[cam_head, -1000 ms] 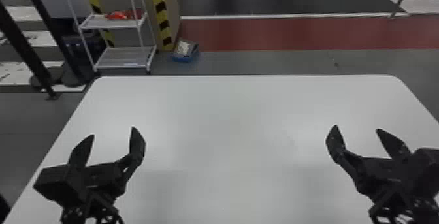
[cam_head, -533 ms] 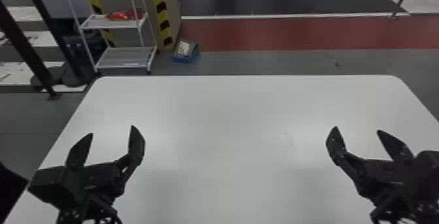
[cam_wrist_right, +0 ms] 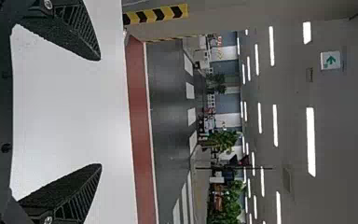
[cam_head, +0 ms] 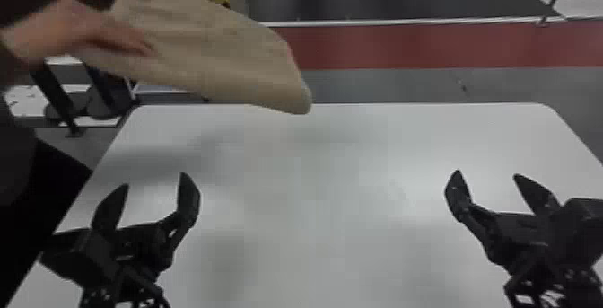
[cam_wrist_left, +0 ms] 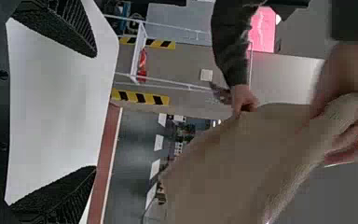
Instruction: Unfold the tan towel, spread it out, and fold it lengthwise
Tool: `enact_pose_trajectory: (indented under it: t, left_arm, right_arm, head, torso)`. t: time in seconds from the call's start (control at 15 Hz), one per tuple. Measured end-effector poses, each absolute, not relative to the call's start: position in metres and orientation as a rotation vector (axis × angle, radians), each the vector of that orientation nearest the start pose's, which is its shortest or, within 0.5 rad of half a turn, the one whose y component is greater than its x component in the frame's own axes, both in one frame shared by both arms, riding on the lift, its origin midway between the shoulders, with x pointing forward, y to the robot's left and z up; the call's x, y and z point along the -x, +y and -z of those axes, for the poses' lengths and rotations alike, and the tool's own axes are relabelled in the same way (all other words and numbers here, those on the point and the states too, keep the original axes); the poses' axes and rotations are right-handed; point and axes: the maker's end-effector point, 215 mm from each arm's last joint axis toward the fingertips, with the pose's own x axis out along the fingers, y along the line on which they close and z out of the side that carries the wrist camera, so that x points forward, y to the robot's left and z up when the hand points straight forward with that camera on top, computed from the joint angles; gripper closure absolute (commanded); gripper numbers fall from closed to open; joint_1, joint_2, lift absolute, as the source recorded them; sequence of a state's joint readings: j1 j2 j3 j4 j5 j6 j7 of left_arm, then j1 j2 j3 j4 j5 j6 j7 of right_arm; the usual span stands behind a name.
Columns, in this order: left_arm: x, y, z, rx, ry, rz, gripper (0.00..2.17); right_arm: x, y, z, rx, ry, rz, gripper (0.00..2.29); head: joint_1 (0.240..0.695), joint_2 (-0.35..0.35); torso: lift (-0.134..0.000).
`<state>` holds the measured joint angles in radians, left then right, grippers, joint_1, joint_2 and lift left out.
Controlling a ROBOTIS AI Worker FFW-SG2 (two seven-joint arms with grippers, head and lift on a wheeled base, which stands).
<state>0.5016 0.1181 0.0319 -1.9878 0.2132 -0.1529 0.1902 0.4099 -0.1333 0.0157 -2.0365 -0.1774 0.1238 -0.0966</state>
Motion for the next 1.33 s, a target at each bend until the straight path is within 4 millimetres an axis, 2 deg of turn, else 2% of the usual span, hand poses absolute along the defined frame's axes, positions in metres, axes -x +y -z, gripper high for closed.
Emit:
enact_pose_trajectory:
  t: [0.47,1.33]
  left_arm:
    - [-0.4346,0.3013,0.3221,0.098,-0.069,-0.177,0.00]
    - [-0.4328,0.2952,0.3231,0.099,-0.069,-0.164,0.00]
  right_arm:
    - [-0.4724,-0.2408,0.3483,-0.054,0.104,-0.001,0.06]
    - [-0.4671,-0.2395,0.3452,-0.052,0.101,-0.004,0.06]
  head:
    - [0.695,0.075]
    - [0.695,0.069]
  torso:
    - [-0.123]
    - [-0.123]
